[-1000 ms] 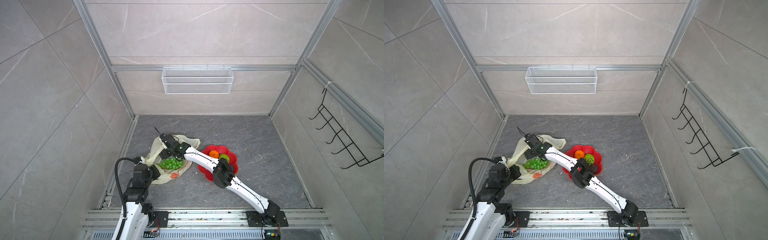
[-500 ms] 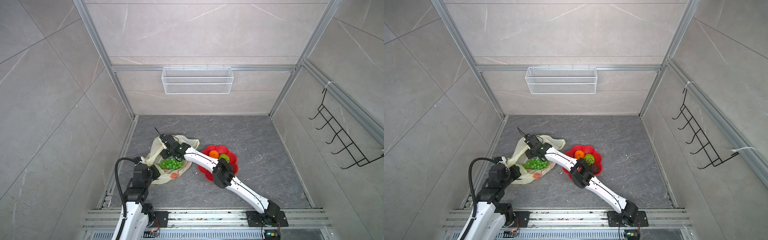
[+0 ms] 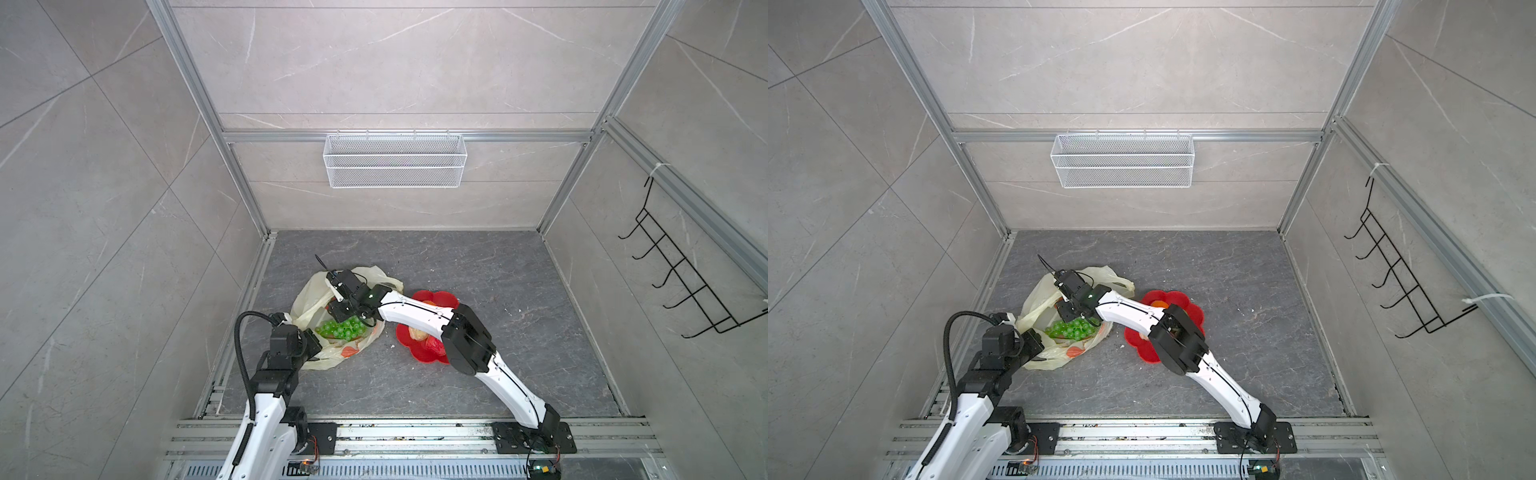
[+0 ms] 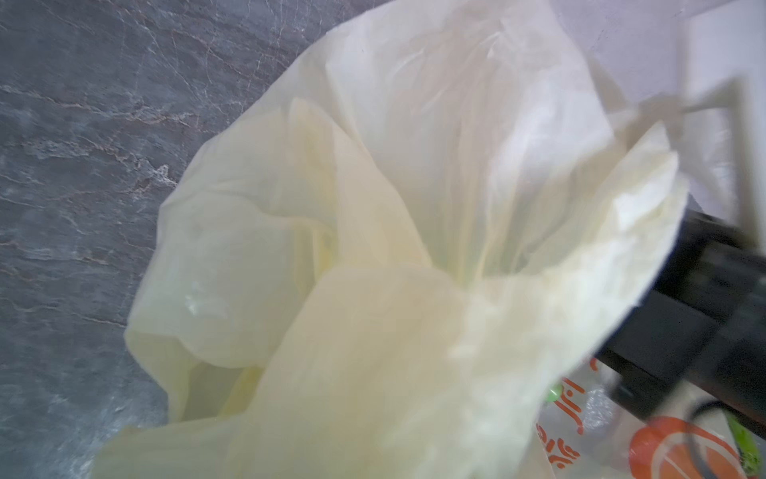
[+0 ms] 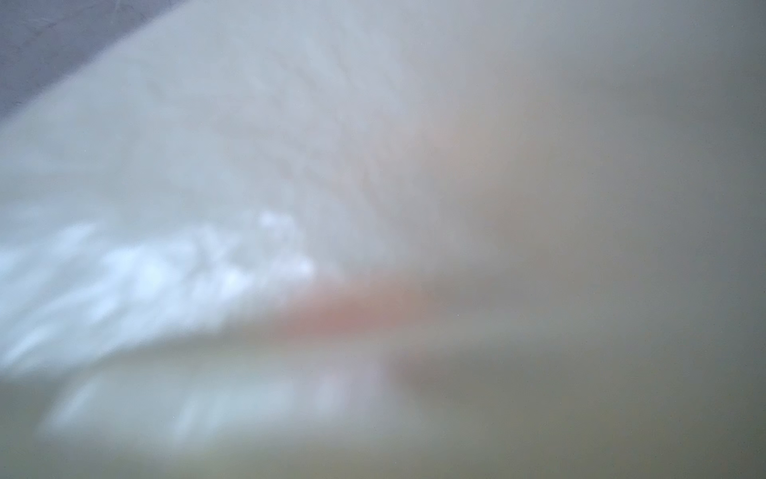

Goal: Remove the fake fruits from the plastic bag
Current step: 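Lift the red pear-shaped fruit out and carry it over the red plate, then lower the red pear-shaped fruit into the red plate and open the right gripper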

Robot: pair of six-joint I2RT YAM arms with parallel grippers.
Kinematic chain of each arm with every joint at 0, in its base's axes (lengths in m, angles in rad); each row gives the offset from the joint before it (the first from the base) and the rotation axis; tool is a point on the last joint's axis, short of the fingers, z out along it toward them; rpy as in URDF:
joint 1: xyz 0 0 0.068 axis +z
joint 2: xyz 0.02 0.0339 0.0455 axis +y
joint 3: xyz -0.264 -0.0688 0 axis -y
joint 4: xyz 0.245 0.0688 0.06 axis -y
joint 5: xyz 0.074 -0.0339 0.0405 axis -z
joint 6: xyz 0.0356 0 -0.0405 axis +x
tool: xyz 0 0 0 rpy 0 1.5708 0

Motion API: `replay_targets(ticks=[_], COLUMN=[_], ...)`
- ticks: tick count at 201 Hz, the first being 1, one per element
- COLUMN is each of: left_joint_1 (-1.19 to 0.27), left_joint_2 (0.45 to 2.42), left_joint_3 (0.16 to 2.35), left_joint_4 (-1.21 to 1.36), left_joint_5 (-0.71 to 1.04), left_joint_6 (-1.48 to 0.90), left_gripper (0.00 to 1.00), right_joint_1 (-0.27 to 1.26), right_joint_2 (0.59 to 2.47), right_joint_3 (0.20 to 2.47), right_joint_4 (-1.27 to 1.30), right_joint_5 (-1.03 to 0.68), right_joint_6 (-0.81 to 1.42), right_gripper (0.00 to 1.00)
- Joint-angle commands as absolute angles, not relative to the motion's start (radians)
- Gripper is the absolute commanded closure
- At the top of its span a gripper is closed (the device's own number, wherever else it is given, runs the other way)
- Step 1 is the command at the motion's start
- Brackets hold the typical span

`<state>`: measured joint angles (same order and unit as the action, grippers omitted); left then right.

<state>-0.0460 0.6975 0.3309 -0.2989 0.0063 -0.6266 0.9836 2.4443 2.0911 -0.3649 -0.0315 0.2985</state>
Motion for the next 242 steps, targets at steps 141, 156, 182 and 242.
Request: replay_targets(ticks=[141, 156, 182, 242], left_joint_1=[-0.038, -0.038, -0.037, -0.037], left_joint_2=[1.145, 1.149, 1.166, 1.177], left_joint_3=[0.514, 0.513, 0.517, 0.518], left_joint_4=[0.001, 0.009, 0.023, 0.029], left_joint_5=[-0.048, -0.037, -0.018, -0.008], left_joint_6=[-0.621, -0.620, -0.620, -0.622], left_gripper=[1.00, 1.00, 1.00, 1.00], right_joint_1=[0.999, 0.996, 0.958, 0.746], right_joint_2=[1.651, 1.581, 1.468, 1.287], right_joint_3=[1.149, 1.094, 1.005, 0.870], right_joint_4=[-0.098, -0.128, -0.194, -0.329], right_joint_5=[0.105, 0.140, 0.158, 0.143], right_joint_6=[0.368, 0.380, 0.386, 0.385], right_gripper=[0.53, 0.52, 0.52, 0.52])
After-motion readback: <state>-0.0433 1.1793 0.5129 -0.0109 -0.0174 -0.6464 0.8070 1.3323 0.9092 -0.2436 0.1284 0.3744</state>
